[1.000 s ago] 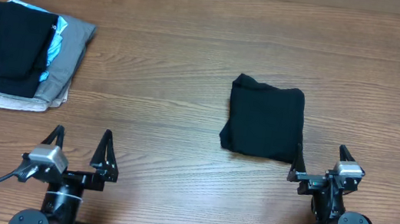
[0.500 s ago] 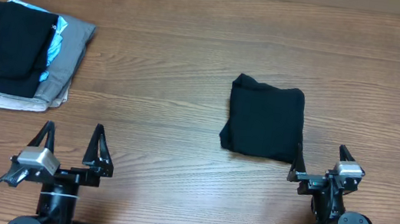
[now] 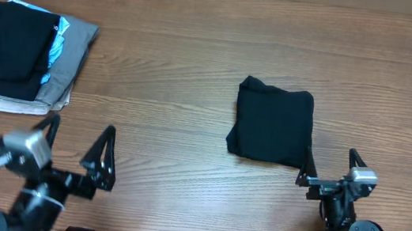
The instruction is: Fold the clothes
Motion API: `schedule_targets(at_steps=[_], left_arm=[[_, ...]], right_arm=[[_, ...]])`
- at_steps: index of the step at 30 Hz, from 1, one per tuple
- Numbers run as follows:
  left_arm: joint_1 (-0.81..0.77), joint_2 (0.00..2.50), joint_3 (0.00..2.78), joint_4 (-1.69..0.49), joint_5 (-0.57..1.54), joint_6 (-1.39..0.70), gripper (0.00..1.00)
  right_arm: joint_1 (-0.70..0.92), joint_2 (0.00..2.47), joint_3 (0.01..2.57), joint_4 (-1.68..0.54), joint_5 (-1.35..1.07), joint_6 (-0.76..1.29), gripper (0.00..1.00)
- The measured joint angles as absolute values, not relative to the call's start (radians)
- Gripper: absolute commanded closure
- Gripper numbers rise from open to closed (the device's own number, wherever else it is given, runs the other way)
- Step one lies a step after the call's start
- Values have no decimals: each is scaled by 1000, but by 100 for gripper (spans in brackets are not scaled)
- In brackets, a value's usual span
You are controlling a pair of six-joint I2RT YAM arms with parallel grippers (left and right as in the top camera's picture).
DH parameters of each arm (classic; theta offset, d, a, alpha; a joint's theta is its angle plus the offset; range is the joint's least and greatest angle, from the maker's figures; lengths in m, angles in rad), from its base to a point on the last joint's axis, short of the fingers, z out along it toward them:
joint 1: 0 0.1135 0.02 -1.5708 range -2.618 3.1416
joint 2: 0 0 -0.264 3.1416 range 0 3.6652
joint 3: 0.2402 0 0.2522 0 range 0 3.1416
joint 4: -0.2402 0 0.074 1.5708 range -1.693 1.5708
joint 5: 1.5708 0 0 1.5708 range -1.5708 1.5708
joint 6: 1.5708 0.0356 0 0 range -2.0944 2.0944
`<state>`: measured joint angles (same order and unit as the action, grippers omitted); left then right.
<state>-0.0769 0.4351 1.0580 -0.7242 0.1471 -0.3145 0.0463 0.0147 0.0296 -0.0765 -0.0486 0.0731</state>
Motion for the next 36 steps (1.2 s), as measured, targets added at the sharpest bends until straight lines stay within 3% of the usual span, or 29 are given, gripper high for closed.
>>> schedule_targets(at_steps=[5, 9, 16, 20, 29, 36], left_arm=[[-77, 606, 1230, -798, 170, -315, 0], [-77, 653, 1246, -857, 173, -315, 0], [-77, 678, 1246, -912, 131, -315, 0], [-77, 678, 1246, -911, 100, -314, 17], [-77, 678, 1247, -981, 42, -410, 75], [-77, 689, 1248, -1065, 24, -439, 92]], right_arm=[[46, 19, 109, -143, -59, 236, 0], [46, 85, 352, -302, -72, 297, 0], [46, 439, 835, -696, -79, 320, 0], [46, 561, 943, -741, -117, 283, 0], [46, 873, 1002, -919, -247, 189, 0], [46, 1210, 1002, -806, -387, 149, 0]])
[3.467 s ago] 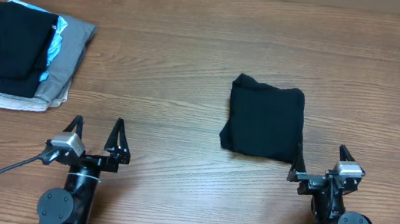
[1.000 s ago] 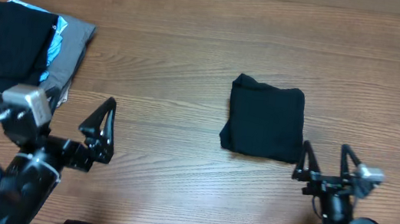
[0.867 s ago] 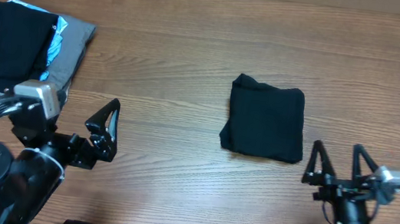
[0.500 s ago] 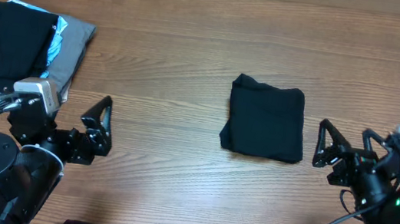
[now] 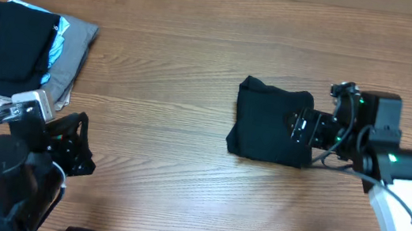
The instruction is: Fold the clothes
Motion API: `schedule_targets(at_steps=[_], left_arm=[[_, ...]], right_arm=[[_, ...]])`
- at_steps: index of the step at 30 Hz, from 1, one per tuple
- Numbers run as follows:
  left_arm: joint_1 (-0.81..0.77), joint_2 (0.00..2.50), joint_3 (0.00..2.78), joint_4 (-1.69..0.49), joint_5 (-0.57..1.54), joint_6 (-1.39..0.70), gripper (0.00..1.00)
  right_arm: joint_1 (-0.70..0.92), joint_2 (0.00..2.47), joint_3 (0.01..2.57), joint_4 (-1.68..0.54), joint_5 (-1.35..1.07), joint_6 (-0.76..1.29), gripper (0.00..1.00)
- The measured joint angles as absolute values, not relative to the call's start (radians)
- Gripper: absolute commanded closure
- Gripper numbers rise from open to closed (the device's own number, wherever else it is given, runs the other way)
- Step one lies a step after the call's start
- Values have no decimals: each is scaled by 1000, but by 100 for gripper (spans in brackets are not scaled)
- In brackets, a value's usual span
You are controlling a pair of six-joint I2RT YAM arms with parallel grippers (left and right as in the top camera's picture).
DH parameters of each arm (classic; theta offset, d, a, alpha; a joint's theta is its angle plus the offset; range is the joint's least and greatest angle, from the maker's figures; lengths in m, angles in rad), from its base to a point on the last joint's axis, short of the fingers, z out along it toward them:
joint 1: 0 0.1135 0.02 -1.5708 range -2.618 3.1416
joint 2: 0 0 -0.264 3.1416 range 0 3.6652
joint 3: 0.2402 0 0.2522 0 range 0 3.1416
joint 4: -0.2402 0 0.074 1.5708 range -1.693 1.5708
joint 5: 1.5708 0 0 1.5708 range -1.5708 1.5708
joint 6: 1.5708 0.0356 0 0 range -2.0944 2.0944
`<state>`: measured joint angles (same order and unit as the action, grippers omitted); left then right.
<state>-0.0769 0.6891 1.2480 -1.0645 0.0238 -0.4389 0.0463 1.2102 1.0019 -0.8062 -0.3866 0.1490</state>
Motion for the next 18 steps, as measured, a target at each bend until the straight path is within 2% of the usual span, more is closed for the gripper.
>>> schedule_targets(at_steps=[5, 12, 18], left_arm=[[-77, 773, 1251, -1053, 176, -439, 96], [-85, 1103, 1254, -971, 510, -438, 96], [-229, 1365, 1254, -793, 624, -447, 96]], right_arm=[[16, 1250, 1003, -797, -422, 146, 0], [-109, 1250, 1079, -909, -421, 156, 0], [-207, 1250, 1095, -977, -363, 156, 0]])
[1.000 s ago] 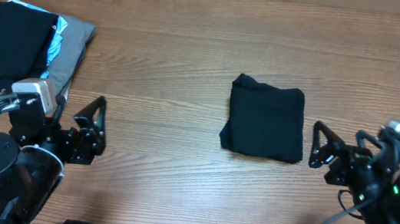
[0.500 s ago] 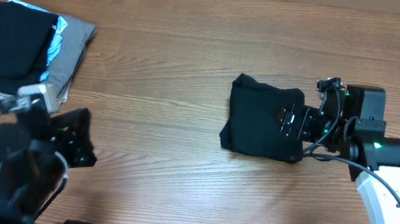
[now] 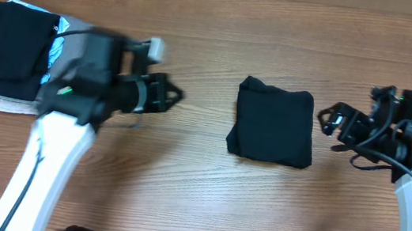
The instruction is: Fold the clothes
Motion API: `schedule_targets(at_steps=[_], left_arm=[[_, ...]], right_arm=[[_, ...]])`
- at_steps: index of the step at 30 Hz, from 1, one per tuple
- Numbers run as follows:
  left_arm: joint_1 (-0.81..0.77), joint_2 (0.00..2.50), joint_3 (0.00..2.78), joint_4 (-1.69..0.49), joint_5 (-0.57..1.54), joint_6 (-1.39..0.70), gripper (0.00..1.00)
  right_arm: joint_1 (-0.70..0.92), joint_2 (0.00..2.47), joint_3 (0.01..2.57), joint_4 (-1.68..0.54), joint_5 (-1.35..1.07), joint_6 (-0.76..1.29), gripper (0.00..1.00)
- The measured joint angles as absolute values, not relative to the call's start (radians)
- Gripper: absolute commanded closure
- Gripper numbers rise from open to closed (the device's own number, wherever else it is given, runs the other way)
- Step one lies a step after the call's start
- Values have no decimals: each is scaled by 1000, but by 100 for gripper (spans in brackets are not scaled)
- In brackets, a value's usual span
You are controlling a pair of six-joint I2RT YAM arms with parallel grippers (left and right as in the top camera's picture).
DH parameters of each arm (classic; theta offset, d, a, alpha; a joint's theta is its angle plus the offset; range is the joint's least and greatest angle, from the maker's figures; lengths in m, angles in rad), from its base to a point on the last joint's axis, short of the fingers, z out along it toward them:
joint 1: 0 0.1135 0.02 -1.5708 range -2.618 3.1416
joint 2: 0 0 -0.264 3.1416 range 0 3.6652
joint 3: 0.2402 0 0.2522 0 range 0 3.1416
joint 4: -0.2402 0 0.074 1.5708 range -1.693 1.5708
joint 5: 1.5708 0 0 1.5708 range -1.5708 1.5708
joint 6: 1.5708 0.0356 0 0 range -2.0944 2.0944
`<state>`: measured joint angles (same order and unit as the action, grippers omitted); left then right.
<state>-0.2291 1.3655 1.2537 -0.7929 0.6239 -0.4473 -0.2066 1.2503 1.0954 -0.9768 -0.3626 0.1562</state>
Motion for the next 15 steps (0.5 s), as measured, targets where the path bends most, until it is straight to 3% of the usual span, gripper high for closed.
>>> schedule_targets(at_steps=[6, 10, 15], left_arm=[[-443, 1552, 1253, -650, 556, -533, 95], [-572, 1644, 1254, -562, 429, -599, 89], [-692, 1782, 1254, -351, 311, -649, 94]], right_arm=[[-278, 1250, 1097, -999, -339, 156, 0], [-287, 1250, 1098, -1004, -329, 156, 0], [-288, 1250, 1099, -1006, -322, 155, 0]])
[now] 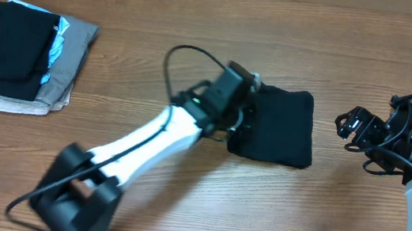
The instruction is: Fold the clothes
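A folded black garment lies flat on the wooden table, right of centre. My left arm stretches from the bottom left across the table, and my left gripper is at the garment's left edge. Its dark fingers merge with the black cloth, so their state is hidden. My right gripper hovers just right of the garment, apart from it, with its fingers spread and nothing between them.
A stack of folded clothes sits at the far left: beige and grey pieces, a light blue one, and a black piece on top. The wooden table extends around both.
My left gripper has gone from beside the stack at the left to the black garment's left edge. My right gripper has shifted a little further right, away from the garment.
Both arms were low at the table's near edge with their grippers open. Then the right gripper was at the garment's right edge, the left still near. Then the right was off the garment and the left beside the stack. Now the left is at the garment.
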Motion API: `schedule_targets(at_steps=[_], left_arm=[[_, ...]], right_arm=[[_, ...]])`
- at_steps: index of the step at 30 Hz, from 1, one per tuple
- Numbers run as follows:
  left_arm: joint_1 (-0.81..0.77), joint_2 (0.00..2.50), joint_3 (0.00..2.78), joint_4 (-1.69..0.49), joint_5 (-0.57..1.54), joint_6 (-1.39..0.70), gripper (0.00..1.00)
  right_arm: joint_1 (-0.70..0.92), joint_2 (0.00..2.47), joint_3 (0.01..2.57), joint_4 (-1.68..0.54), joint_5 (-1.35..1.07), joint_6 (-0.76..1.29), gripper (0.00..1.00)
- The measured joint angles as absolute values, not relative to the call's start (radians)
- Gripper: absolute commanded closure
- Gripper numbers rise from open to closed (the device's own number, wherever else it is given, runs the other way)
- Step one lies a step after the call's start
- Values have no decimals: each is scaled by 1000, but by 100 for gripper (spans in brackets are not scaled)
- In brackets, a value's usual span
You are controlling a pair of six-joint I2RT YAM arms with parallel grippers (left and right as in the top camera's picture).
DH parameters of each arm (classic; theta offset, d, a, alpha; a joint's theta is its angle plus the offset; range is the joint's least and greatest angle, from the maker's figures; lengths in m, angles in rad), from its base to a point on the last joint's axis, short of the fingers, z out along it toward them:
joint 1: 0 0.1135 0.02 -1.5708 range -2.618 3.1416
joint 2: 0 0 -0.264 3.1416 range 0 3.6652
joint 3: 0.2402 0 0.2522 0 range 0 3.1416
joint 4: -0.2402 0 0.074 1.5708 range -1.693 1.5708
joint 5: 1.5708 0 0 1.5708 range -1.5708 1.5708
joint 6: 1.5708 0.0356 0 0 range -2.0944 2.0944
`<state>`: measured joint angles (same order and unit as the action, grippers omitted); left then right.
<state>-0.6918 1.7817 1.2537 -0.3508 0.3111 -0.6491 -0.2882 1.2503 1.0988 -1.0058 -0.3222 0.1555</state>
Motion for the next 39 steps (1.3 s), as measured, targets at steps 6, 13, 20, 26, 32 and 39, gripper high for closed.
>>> schedule_targets(at_steps=[6, 13, 20, 26, 32, 39], left_arm=[[-737, 1922, 1254, -270, 270, -682, 96], [-738, 2032, 1258, -265, 204, -685, 96], [-740, 2031, 1293, -366, 32, -570, 96], [-740, 2022, 1305, -456, -133, -496, 96], [-732, 2004, 1305, -488, -199, -466, 59], [-673, 1851, 1342, -530, -177, -421, 16]], right_arm=[[-288, 1250, 1099, -1007, -318, 157, 0], [-288, 1250, 1099, -1006, -314, 156, 0], [-288, 1250, 1099, -1006, -313, 156, 0], [-288, 1250, 1099, -1006, -313, 157, 0], [-288, 1250, 1099, -1006, -314, 157, 0], [-288, 1250, 1099, -1006, -314, 157, 0]])
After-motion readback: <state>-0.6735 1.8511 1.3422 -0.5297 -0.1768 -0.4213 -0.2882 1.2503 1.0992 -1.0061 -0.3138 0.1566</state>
